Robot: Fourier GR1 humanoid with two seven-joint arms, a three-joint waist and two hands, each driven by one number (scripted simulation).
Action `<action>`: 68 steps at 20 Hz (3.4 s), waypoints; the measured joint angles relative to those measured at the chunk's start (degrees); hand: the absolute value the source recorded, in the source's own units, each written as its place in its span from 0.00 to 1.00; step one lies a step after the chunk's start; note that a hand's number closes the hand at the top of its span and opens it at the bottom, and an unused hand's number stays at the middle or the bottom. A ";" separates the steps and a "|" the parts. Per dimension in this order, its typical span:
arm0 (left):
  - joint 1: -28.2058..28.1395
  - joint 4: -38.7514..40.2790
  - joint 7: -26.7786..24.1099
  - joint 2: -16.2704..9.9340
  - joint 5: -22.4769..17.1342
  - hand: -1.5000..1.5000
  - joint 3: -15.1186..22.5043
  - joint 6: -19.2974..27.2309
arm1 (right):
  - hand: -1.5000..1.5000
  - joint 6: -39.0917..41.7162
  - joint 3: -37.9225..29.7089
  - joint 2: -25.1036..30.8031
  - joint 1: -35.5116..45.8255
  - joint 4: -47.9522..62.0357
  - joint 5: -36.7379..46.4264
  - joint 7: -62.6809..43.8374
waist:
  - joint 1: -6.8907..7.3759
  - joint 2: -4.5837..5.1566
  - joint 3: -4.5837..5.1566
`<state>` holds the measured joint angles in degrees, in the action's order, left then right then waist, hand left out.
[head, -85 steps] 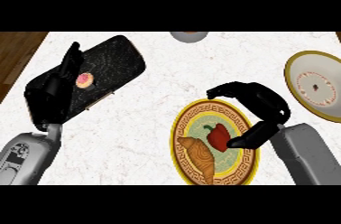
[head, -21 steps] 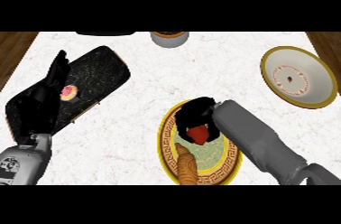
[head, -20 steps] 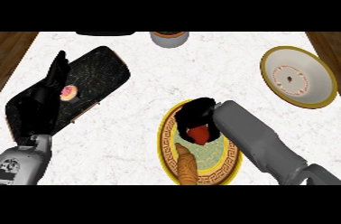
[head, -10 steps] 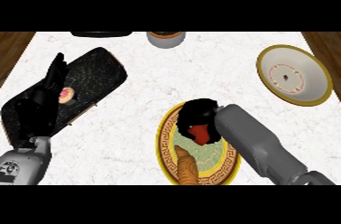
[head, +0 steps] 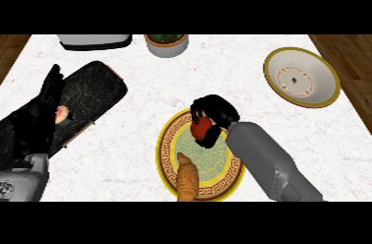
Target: Pick the bell pepper from the plate and place it in the bowl
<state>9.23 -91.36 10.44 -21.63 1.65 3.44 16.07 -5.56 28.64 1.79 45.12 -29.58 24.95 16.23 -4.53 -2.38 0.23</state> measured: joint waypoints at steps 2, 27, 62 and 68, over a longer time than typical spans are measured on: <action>-0.19 0.00 -0.18 0.02 0.07 0.50 -0.07 0.04 | 1.00 -5.33 -2.34 -0.68 -0.37 -3.16 -1.99 -5.02 | 0.22 0.06 -0.05; 3.03 1.02 -1.19 3.20 1.92 0.50 0.41 -2.12 | 1.00 -25.30 -20.60 19.10 -14.85 -39.51 -1.14 -32.13 | 4.15 2.36 -0.26; 6.75 1.59 -1.25 5.13 3.03 0.50 0.01 -5.01 | 0.00 -17.30 -50.34 32.78 0.13 15.03 -12.26 13.34 | 8.43 4.29 -0.71; 5.89 1.06 -0.88 4.79 3.04 0.50 -0.71 -5.28 | 0.00 -11.35 -55.15 35.05 -1.59 17.65 -16.72 18.48 | 7.73 3.87 -0.62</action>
<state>15.12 -90.30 9.56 -16.85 4.70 2.73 10.79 -16.91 -26.51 36.84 43.53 -11.94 8.23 34.72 3.19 1.49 -0.39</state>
